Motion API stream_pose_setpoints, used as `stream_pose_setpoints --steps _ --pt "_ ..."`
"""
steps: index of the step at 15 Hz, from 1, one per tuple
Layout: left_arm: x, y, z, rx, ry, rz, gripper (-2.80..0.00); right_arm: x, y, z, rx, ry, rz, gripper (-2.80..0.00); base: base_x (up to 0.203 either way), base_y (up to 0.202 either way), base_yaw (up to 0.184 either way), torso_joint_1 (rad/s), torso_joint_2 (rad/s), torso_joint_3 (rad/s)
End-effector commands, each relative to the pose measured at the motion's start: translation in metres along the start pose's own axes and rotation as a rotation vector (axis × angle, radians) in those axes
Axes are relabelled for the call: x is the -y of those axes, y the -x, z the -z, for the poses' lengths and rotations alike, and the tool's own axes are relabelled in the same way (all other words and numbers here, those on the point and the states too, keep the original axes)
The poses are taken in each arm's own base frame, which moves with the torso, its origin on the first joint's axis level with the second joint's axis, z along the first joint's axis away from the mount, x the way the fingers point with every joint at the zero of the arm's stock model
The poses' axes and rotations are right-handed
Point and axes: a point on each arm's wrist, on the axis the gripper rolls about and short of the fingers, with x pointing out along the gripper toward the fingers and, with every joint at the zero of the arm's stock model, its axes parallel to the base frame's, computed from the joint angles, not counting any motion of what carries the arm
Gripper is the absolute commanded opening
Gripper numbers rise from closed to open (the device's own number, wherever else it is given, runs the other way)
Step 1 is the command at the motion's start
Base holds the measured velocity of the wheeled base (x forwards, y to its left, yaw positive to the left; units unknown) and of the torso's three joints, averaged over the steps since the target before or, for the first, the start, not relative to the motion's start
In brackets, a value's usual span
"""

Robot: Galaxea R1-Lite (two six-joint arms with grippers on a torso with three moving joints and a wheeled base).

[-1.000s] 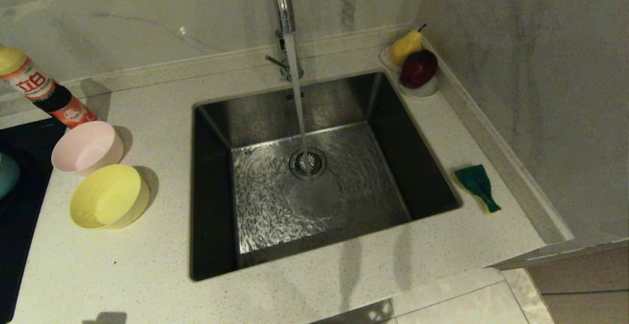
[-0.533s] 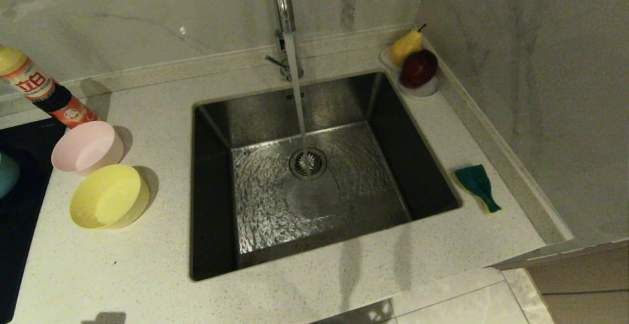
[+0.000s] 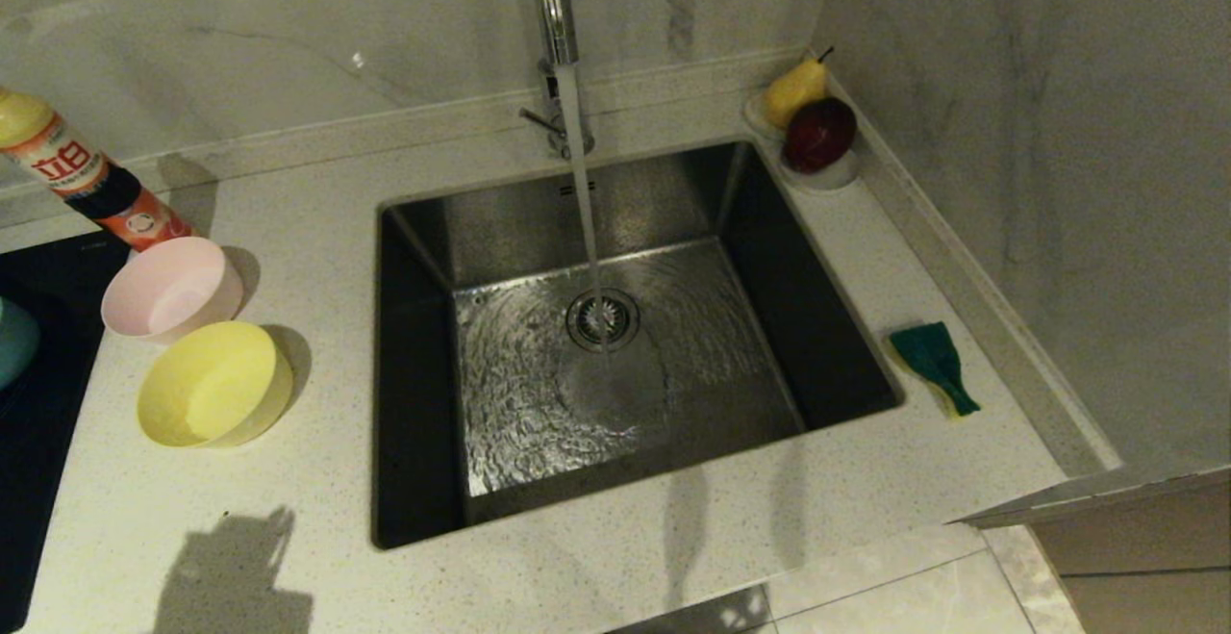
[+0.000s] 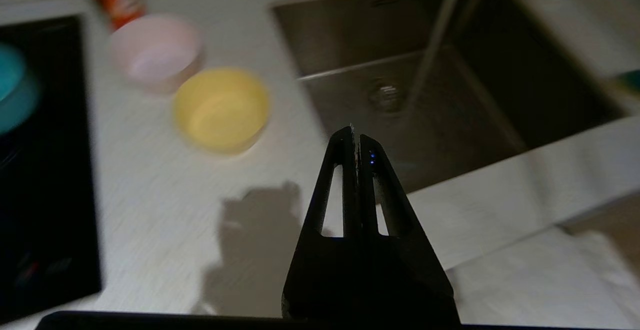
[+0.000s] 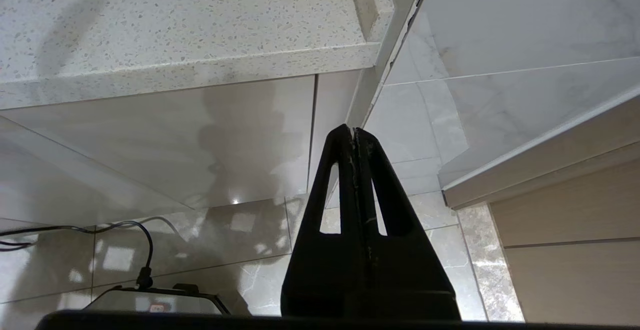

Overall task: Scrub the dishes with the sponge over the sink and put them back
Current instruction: Turn off the faucet

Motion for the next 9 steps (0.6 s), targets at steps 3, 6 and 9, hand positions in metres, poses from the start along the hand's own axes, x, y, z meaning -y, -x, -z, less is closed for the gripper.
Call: stream_pose_setpoints --steps 3,6,9 --pt "-0.01 -0.098 -0.077 -0.226 0.144 0.187 -2.8 0.0 0.0 0.0 -0.001 0.001 0.0 -2.8 0.0 0.0 0.0 0.0 0.0 0.0" --pt "-0.017 -0.176 -0.096 -0.37 0.342 0.35 -2.8 0.0 0.0 0.0 -0.002 0.001 0.0 -2.8 0.0 0.0 0.0 0.0 0.0 0.0" --pt "-0.024 -0.258 -0.087 -0.516 0.531 0.464 -2.8 0.0 0.0 0.0 -0.001 0.001 -0.001 -2.8 0.0 0.0 0.0 0.0 0.0 0.0"
